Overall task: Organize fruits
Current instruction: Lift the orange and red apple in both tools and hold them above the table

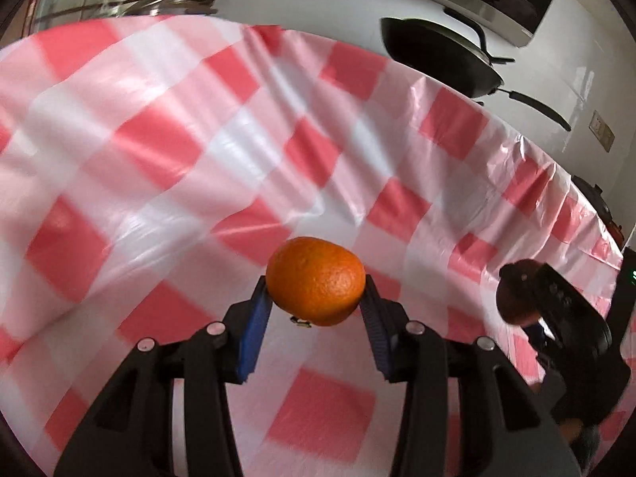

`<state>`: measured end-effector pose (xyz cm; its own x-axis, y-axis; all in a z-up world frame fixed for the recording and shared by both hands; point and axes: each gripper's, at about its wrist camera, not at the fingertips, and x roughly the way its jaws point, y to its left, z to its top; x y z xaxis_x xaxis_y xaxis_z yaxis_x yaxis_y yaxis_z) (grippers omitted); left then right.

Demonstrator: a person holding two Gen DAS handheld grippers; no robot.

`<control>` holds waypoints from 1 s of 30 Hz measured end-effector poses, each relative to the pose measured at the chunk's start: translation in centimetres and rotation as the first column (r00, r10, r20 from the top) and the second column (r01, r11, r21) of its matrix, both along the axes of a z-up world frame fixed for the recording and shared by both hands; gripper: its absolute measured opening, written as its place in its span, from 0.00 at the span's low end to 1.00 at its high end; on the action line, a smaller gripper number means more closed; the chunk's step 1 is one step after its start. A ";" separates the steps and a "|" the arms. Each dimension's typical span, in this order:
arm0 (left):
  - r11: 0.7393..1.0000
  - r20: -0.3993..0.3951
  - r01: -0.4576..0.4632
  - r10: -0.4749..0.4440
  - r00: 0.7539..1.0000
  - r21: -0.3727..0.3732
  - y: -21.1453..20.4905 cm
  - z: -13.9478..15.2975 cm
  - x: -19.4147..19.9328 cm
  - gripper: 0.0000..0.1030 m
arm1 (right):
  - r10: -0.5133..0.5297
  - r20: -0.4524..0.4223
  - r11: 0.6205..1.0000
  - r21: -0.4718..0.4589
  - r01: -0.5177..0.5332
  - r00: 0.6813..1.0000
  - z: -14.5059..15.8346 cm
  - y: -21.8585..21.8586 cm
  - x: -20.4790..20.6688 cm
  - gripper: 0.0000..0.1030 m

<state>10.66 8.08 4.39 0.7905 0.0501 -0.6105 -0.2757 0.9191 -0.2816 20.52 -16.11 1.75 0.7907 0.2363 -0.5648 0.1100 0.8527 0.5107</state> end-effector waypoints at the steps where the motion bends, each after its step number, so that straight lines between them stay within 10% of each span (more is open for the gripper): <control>1: 1.000 0.002 -0.005 0.005 1.000 -0.004 0.2 0.0 -0.6 0.44 | 0.000 -0.001 1.000 0.000 0.000 1.000 0.0 -0.1 -0.1 0.60; 14: 0.999 0.016 0.020 -0.019 1.000 -0.047 1.5 0.6 -6.8 0.44 | 0.018 0.009 1.000 -0.020 -0.018 1.000 0.1 0.4 -0.8 0.60; 30: 0.985 -0.038 0.153 -0.156 0.987 -0.074 -0.9 -0.9 -7.9 0.44 | 0.151 0.030 0.987 -0.056 -0.149 0.988 0.7 1.3 -14.5 0.60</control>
<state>2.79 7.17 3.50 0.7579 -0.1149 -0.6422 -0.1454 0.9299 -0.3379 6.06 -14.83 2.42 0.7673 0.3238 -0.5534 -0.0377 0.8844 0.4652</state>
